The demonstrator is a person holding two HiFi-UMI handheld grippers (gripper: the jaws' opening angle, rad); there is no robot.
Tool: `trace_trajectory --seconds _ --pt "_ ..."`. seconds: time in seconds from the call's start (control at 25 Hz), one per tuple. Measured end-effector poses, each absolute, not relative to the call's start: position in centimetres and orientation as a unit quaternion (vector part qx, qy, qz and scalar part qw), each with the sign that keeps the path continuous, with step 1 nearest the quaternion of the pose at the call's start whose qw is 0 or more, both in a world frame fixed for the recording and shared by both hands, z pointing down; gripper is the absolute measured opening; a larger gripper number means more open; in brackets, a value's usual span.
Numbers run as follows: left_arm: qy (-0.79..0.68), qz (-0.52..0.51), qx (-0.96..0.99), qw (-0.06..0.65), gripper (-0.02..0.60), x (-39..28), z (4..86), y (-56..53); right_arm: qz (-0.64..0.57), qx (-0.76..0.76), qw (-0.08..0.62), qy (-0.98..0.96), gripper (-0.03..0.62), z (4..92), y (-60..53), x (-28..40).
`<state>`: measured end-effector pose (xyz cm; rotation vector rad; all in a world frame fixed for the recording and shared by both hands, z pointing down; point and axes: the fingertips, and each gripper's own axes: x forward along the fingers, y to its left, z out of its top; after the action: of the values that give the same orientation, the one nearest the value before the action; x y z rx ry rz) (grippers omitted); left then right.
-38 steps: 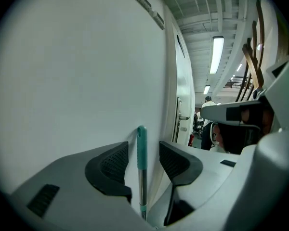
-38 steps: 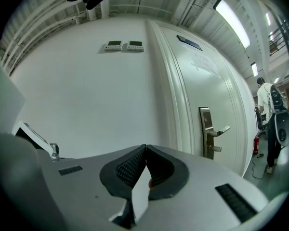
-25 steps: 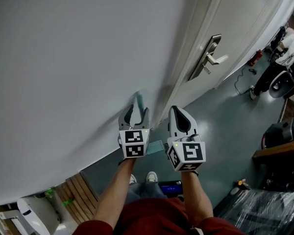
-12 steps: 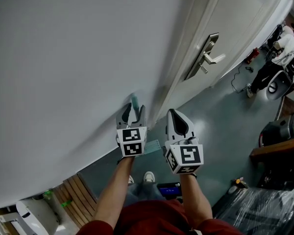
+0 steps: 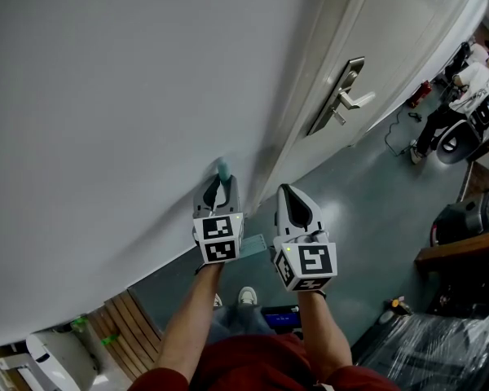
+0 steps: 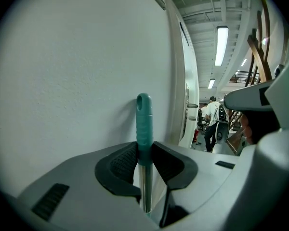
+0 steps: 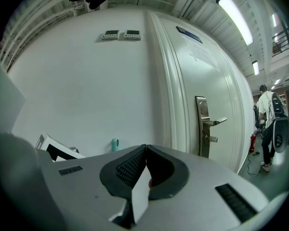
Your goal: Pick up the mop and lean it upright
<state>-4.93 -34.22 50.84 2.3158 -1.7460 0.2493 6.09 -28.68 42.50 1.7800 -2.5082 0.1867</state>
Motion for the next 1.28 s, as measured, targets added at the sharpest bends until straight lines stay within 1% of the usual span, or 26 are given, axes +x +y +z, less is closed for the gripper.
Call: trace_trajectory --seconds 0.6,0.76,1.12,1.28 --pt "-0.593 0.080 0.791 0.126 0.107 -5.9 50.8 -32.9 0.067 0.580 0.028 -0.812 0.017 42.5 -28.9 5.7" --pt "-0.586 0.074 0.799 0.114 0.107 -5.6 50.2 -32.0 0.066 0.582 0.028 -0.810 0.015 42.5 -29.0 5.9" --pt "-0.567 0.071 0.813 0.112 0.107 -5.4 49.7 -29.0 0.064 0.589 0.031 -0.805 0.015 43.0 -29.1 7.0" --pt "-0.559 0.065 0.821 0.095 0.107 -5.2 49.4 -26.8 0.068 0.594 0.030 -0.801 0.017 43.2 -28.9 7.5"
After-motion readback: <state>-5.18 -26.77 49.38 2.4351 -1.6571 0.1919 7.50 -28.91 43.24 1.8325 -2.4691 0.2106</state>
